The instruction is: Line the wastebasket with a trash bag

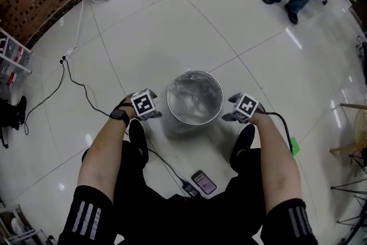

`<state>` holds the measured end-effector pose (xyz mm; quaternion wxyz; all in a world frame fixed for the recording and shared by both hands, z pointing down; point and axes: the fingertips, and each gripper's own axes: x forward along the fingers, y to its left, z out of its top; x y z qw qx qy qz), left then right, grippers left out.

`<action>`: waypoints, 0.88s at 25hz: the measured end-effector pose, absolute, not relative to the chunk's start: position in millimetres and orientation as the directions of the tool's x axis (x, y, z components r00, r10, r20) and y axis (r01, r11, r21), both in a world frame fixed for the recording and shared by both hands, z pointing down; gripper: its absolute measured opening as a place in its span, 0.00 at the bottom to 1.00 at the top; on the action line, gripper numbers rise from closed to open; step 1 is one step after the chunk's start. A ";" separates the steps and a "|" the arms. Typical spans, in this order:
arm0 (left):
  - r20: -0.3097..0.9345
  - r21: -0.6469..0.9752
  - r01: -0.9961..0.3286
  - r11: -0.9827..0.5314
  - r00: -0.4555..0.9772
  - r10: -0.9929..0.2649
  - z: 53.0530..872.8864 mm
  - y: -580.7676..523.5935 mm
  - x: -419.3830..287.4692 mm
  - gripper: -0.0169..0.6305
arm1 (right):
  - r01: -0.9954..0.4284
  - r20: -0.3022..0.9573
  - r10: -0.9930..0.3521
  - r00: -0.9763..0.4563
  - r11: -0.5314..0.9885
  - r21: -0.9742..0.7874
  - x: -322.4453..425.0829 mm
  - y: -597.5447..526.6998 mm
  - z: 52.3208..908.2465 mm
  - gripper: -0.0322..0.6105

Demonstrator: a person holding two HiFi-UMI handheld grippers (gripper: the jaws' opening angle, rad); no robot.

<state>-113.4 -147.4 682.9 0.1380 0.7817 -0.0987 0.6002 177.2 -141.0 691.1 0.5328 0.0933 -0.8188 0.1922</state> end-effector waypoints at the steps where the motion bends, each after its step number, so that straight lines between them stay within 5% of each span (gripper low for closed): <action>1: 0.961 0.078 -0.325 -0.943 0.276 -0.015 671.8 -150.0 -110.9 0.56 | -0.375 0.910 0.015 -0.414 0.908 -0.186 182.1 -145.5 682.9 0.65; 6: 0.901 0.004 -0.287 -0.958 0.416 -0.121 599.5 -160.8 -69.7 0.55 | -0.431 0.870 -0.209 -0.447 0.902 -0.004 177.9 -177.6 607.4 0.63; 11: 0.877 -0.053 -0.336 -0.940 0.436 -0.205 540.3 -164.9 -54.0 0.53 | -0.414 0.806 -0.343 -0.482 0.900 0.135 140.6 -189.2 531.2 0.47; 15: 0.812 -0.102 -0.400 -0.911 0.495 -0.308 502.2 -172.4 -43.5 0.52 | -0.454 0.766 -0.323 -0.556 0.890 0.046 91.1 -182.3 514.1 0.25; 22: 0.744 -0.190 -0.381 -0.905 0.545 -0.386 458.7 -184.0 -30.3 0.51 | -0.491 0.858 -0.218 -0.464 0.870 -0.044 38.1 -185.3 587.7 0.16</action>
